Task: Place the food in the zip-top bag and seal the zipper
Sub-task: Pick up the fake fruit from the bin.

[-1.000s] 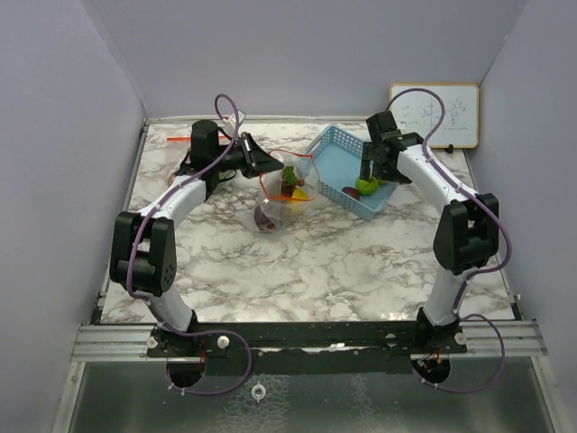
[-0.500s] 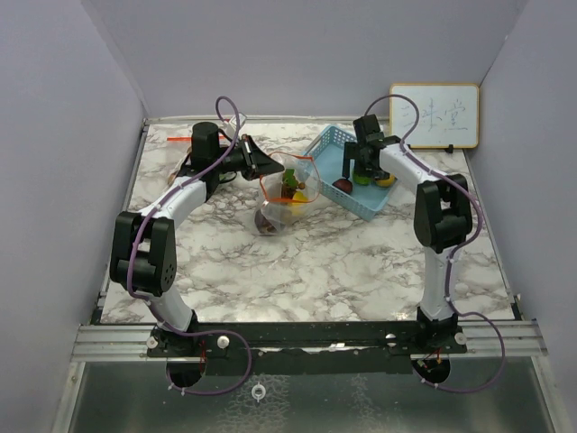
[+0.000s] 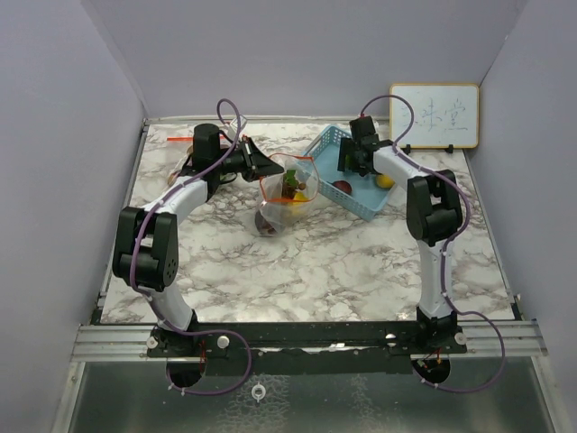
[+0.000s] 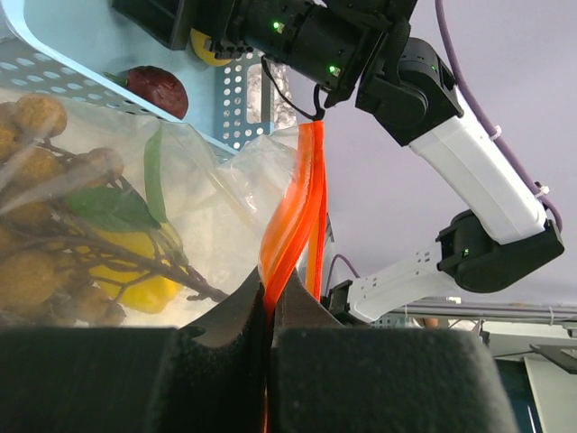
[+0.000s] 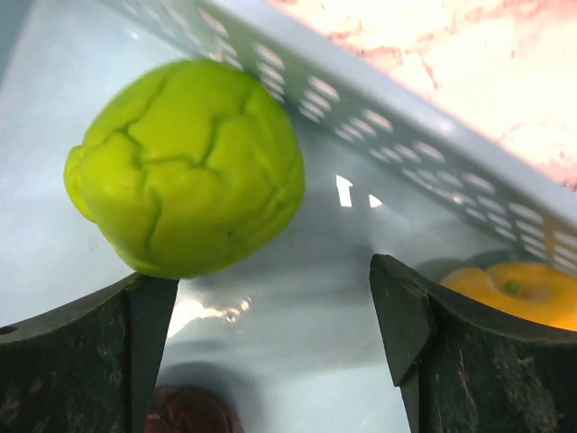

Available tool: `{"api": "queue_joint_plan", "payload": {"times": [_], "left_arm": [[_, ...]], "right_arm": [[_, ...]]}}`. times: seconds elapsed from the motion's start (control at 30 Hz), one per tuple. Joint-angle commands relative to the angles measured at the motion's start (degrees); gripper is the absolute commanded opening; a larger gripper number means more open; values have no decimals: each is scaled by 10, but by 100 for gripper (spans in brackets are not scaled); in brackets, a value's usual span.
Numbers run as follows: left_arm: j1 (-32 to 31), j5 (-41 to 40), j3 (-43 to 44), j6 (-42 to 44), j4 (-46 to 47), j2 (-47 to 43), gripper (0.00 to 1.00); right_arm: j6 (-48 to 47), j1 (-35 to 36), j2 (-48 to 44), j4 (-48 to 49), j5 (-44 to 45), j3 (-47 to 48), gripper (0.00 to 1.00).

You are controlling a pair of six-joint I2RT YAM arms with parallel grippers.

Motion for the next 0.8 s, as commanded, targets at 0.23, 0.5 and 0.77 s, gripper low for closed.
{"api": "queue_joint_plan", "payload": {"times": [0.23, 0.5, 0.77], "left_arm": [[8, 23, 2, 1, 20, 17, 0], [13, 26, 7, 1, 18, 34, 0], [16, 28, 18, -2, 19, 50, 0]], "right_arm": [[47, 1, 65, 106, -27, 73, 89], [85, 2, 113, 155, -23, 116, 87], [77, 2, 96, 190, -44, 97, 38]]}}
